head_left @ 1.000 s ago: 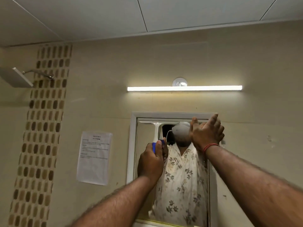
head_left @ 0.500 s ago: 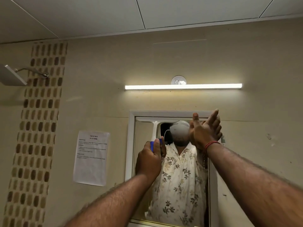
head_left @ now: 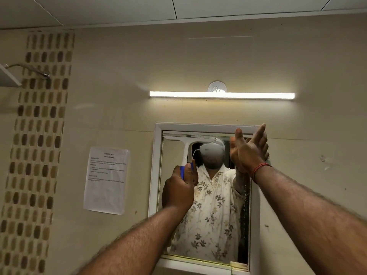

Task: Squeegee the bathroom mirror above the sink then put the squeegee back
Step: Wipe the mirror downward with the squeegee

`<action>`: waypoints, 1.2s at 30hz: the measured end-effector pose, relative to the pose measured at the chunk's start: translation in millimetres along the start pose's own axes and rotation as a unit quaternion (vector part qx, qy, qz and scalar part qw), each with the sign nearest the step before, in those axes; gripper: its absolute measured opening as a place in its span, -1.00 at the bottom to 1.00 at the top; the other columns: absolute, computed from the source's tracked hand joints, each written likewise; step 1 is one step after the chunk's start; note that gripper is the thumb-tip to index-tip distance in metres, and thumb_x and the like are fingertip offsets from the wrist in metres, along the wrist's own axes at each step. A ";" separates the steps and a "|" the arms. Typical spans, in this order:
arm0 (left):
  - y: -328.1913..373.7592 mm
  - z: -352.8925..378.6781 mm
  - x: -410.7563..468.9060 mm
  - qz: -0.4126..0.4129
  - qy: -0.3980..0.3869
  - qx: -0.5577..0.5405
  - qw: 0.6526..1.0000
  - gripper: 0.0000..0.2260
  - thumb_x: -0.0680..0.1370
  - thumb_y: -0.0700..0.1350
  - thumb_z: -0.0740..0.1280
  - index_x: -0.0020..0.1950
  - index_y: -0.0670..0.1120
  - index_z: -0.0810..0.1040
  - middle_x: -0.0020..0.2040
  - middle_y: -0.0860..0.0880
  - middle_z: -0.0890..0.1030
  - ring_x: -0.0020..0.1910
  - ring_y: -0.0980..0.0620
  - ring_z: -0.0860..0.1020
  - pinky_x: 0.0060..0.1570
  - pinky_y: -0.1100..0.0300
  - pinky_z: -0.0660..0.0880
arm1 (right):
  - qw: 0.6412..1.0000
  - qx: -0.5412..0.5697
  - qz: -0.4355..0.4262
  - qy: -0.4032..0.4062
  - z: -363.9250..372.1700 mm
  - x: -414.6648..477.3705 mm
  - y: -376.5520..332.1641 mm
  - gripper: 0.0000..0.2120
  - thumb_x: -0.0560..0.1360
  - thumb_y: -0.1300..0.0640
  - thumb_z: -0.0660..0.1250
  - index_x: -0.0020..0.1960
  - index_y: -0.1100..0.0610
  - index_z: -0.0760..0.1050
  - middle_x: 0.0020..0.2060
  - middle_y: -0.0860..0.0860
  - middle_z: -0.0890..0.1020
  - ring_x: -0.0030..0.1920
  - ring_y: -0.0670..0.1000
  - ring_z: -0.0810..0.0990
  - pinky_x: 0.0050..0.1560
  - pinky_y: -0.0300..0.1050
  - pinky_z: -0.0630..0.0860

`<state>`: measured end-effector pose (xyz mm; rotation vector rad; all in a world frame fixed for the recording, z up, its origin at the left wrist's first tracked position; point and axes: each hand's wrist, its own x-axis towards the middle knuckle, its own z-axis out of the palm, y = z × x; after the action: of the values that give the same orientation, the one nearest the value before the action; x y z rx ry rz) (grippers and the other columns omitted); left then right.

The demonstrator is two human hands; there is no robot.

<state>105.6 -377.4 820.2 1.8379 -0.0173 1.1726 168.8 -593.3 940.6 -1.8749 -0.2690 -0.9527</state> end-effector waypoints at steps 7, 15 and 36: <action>-25.7 9.0 -23.1 -0.009 -0.002 0.011 1.000 -0.48 0.67 0.46 -0.01 0.04 0.09 0.52 -0.19 0.05 0.66 -0.22 0.01 0.65 -0.16 -0.06 0.69 | 1.000 0.017 -0.008 -0.002 2.9 7.8 6.8 0.30 0.18 -0.87 -0.18 0.69 -0.22 -0.49 0.78 -0.03 -0.19 0.76 0.23 -0.05 0.69 0.39 -0.12; -58.0 13.9 -63.3 -0.020 -0.004 0.023 1.000 -0.29 0.63 0.48 -0.06 0.43 -0.01 0.50 -0.20 0.09 0.67 -0.25 0.11 0.65 -0.33 0.20 0.55 | 0.999 -0.027 -0.006 0.042 12.9 14.4 15.7 0.08 0.48 -0.70 -0.04 0.77 -0.14 -0.31 0.78 -0.03 -0.13 0.76 0.13 -0.07 0.72 0.35 -0.06; -118.0 4.1 -164.7 -0.089 -0.039 0.054 0.994 -0.42 0.64 0.44 -0.01 0.23 0.04 0.54 -0.28 0.07 0.55 -0.30 0.03 0.56 -0.33 0.17 0.46 | 0.997 -0.023 0.021 0.066 33.7 -95.5 84.5 -0.09 0.67 -0.39 0.13 0.79 -0.04 -0.24 0.79 0.07 -0.08 0.77 0.13 -0.05 0.72 0.18 -0.09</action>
<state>72.0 -383.6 620.5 1.9361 0.1646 0.9944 168.5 -586.7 808.9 -1.8429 -0.1280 -1.0570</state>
